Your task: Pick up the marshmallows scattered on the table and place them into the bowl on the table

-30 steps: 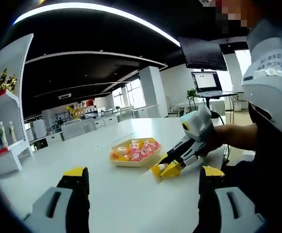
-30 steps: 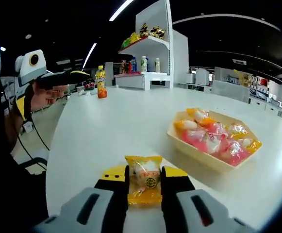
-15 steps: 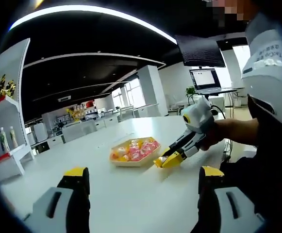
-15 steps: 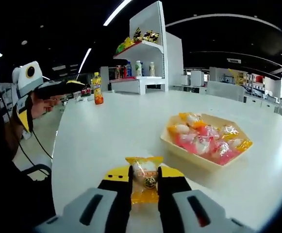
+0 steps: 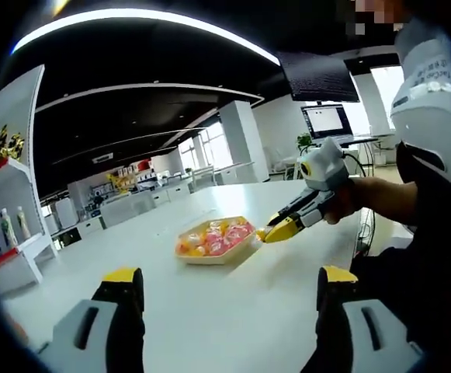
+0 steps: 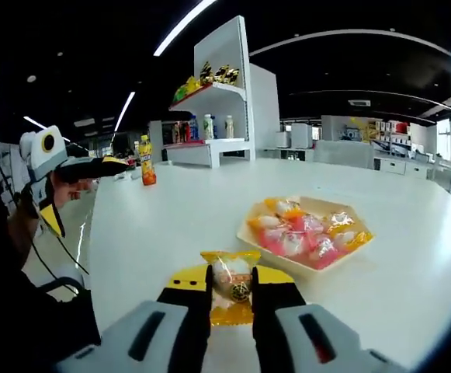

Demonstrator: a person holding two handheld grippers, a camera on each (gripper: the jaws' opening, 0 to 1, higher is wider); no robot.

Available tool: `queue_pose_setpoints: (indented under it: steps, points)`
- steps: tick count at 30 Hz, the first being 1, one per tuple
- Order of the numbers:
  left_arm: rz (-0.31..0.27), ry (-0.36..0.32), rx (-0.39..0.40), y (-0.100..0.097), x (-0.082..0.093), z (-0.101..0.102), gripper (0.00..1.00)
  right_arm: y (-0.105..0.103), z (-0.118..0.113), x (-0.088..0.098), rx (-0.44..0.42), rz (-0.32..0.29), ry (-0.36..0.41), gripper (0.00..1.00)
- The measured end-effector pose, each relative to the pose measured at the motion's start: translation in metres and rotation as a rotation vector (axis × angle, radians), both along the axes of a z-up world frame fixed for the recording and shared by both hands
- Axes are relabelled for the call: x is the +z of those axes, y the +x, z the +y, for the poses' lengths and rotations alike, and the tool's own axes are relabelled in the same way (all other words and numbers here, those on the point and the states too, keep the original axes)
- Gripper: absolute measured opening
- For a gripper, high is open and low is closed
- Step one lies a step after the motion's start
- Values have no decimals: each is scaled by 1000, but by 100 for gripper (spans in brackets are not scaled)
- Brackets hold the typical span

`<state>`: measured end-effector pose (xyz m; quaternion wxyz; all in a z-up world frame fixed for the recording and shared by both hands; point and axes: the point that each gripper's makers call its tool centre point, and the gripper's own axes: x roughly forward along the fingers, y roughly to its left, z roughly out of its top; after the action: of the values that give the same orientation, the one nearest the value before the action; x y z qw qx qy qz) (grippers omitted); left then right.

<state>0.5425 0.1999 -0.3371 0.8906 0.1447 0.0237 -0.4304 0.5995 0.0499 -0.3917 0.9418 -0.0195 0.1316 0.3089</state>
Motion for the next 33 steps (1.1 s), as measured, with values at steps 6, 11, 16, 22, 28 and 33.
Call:
queue_pose_setpoints:
  steps: [6, 11, 16, 22, 28, 33]
  points:
    - [-4, 1, -17, -1, 1, -6, 92, -5, -24, 14, -50, -15, 9, 18]
    - [-6, -1, -19, 0, 3, -8, 92, -10, -38, 23, -85, -21, 35, 18]
    - [-5, 10, -24, 0, 0, -10, 91, -17, -52, 31, -115, -37, 41, 18]
    - [-4, 5, -28, 0, 0, -11, 91, -24, -64, 35, -142, -48, 27, 18]
    - [5, 11, -32, 2, -3, -15, 91, -30, -80, 38, -183, -57, 19, 18]
    - [4, 7, -46, 2, -3, -21, 91, -35, -91, 41, -209, -59, 20, 18]
